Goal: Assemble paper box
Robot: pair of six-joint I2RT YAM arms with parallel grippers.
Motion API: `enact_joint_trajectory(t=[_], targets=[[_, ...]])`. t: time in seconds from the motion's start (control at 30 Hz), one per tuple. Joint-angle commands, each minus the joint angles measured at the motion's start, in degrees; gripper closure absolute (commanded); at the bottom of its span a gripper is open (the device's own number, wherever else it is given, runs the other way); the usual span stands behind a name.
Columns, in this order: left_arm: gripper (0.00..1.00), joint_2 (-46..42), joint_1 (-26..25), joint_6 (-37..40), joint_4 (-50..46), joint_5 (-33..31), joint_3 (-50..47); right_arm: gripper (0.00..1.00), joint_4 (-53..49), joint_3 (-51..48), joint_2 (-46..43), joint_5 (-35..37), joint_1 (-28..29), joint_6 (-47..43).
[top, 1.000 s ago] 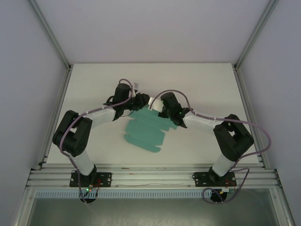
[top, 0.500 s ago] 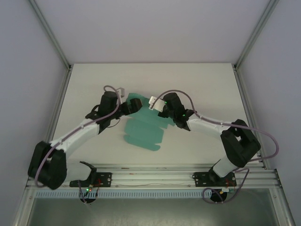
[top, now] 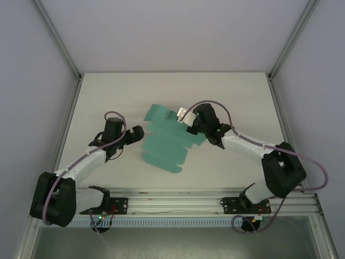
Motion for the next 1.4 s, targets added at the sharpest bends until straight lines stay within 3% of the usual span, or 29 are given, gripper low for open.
enact_joint_trajectory(t=[0.0,0.23,0.43,0.7,0.83,0.93,1.07,1.2,1.37], targets=[[0.0,1.9,0.4,1.0,6.4,-1.0,-0.6,1.0,-1.5,-0.5,-1.0,-2.0,-0.1,1.7],[0.01,5.3,0.4,5.4,15.1,12.2,-1.4,1.0,2.4,-1.5,-0.9,-1.5,-0.1,3.8],[0.05,7.0,0.3,4.6,24.9,24.5,-3.8,1.0,2.8,-1.2,-0.7,-3.4,-0.1,5.4],[0.28,11.1,0.2,2.8,32.4,32.6,-4.0,1.0,3.8,-1.1,-1.4,-6.0,-0.2,6.9],[0.3,12.2,0.2,1.8,36.5,35.7,-4.6,1.0,3.7,-1.1,-1.7,-7.5,-0.2,7.2],[0.41,12.7,0.2,2.0,36.8,36.9,-4.5,1.0,3.2,-1.1,-2.3,-9.1,-0.3,7.4],[0.62,12.2,0.2,2.0,36.5,37.2,-4.7,1.0,2.5,-0.9,-2.8,-9.8,-0.4,7.4],[0.73,11.2,0.3,2.8,35.2,36.4,-5.0,1.0,2.3,-0.9,-3.3,-9.8,-0.6,7.2],[0.96,10.2,0.3,3.4,33.6,35.0,-5.0,1.0,1.3,-0.5,-3.6,-9.6,-0.5,6.5]])
